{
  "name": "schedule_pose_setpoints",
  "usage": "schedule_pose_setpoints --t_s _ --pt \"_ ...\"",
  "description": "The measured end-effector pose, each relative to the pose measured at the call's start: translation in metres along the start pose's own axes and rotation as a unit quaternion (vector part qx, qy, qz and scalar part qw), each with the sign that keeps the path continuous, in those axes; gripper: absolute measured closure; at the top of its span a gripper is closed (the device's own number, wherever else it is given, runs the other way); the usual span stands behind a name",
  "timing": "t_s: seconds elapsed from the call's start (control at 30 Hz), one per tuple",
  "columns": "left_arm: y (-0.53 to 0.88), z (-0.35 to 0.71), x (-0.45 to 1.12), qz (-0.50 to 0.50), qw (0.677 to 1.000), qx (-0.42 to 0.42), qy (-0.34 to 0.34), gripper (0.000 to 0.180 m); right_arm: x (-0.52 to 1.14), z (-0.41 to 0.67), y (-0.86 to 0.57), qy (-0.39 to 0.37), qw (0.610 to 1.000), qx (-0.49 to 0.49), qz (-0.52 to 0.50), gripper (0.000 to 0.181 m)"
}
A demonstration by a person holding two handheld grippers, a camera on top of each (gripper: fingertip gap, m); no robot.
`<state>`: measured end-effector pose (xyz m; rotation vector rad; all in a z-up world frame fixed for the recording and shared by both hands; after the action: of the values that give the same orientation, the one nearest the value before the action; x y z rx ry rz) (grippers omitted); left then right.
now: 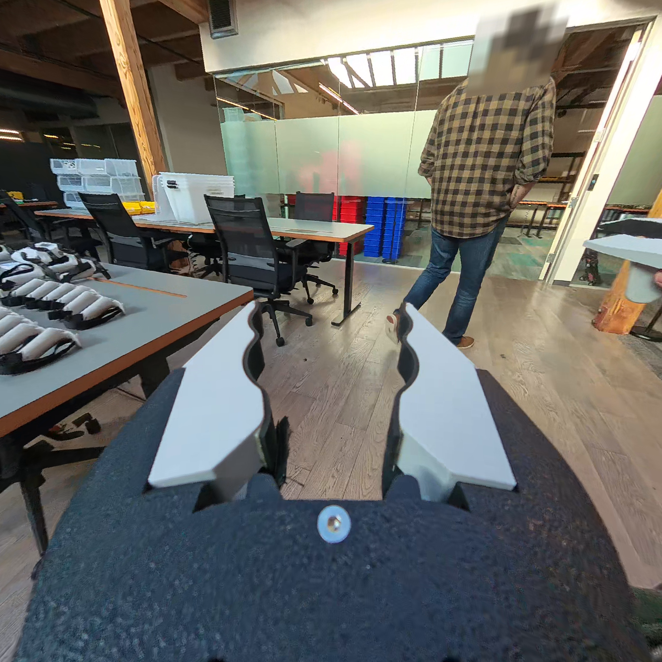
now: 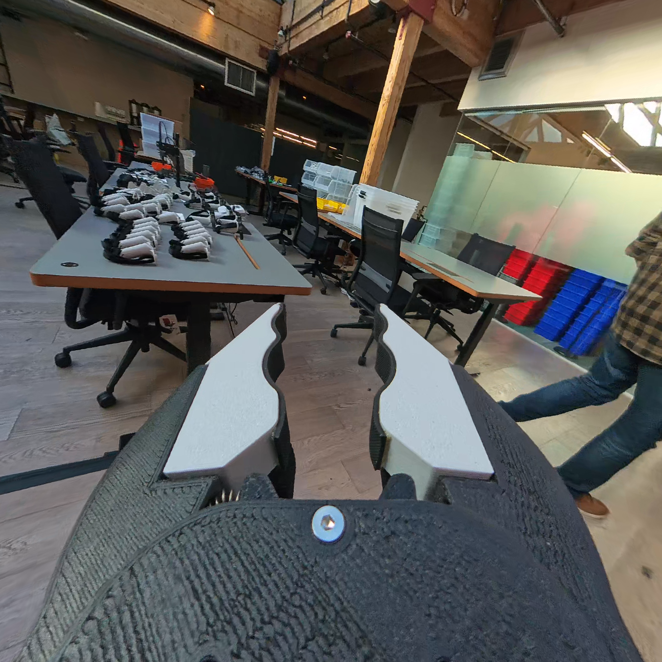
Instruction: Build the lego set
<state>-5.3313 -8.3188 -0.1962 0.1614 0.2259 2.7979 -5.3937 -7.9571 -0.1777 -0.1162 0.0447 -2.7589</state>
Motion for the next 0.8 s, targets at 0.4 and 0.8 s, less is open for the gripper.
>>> schedule_pose_setpoints --t_s 0.4,0.8 --pt "0.037 -0.016 0.348 -0.218 0.976 -0.007 -0.013 0.085 0.127 -0.006 -0.131 -0.034 0.98 0.016 -0.196 0.132" --pt "-0.086 -0.004 0.695 -0.295 0.947 -0.021 -0.124 0.104 0.235 -0.016 -0.391 -0.05 0.943 -0.024 -0.328 0.132"
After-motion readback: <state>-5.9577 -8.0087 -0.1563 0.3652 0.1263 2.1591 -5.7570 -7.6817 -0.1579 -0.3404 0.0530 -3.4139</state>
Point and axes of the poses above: each gripper's, where its closed fingertips meet, x out along the fingers, z out of its top, y = z × x across the jaws, the point moved 9 cm from there along -x, back along the fingers, and after that the axes turned 11 degrees about x, right-handed, at the moved point
